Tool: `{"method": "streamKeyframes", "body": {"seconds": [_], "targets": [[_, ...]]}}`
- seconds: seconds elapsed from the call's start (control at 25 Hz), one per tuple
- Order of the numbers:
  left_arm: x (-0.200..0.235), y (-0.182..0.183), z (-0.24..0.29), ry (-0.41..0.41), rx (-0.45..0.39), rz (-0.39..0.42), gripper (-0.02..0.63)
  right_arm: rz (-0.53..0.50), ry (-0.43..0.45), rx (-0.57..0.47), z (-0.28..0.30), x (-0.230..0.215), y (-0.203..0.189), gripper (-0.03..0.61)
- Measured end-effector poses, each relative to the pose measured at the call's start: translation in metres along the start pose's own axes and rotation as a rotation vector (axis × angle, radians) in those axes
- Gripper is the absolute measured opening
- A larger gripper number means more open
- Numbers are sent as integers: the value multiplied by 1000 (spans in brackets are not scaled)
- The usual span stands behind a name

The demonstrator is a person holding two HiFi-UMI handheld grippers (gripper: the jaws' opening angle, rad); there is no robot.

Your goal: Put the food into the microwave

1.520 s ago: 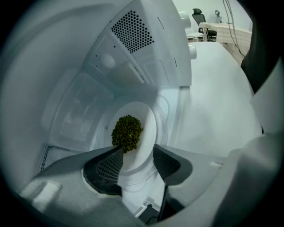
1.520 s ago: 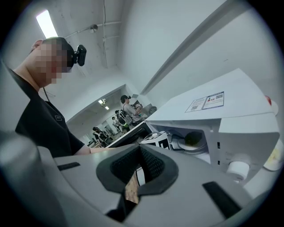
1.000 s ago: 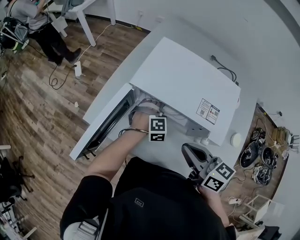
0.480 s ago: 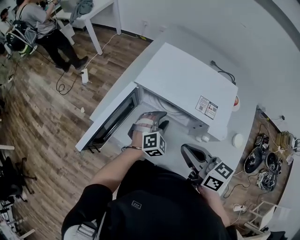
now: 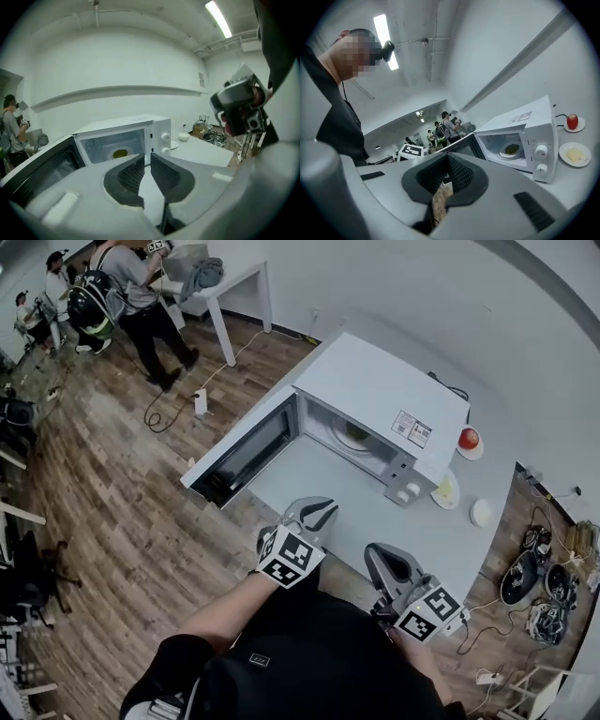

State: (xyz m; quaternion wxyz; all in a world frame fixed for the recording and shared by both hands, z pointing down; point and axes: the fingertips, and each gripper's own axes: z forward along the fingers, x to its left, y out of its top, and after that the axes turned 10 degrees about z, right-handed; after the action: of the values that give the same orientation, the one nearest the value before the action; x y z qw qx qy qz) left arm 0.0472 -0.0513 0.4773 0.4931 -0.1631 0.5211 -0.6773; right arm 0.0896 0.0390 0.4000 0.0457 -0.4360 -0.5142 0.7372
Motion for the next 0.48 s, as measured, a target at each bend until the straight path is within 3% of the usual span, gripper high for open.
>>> {"method": "streamKeyframes", "body": {"seconds": [0.16,0.32,0.48], "targets": [[-31,19,-53,-2,-43,-73,34,-45,2,-77,-23,30,-20,9],[-54,37,-94,-45,-88,-224,21,-55,3,-142,-41,48,-24,9],[-52,50,-132,-59,-127,-263,18,-90,-55,-226,-58,54,-14,9]]}}
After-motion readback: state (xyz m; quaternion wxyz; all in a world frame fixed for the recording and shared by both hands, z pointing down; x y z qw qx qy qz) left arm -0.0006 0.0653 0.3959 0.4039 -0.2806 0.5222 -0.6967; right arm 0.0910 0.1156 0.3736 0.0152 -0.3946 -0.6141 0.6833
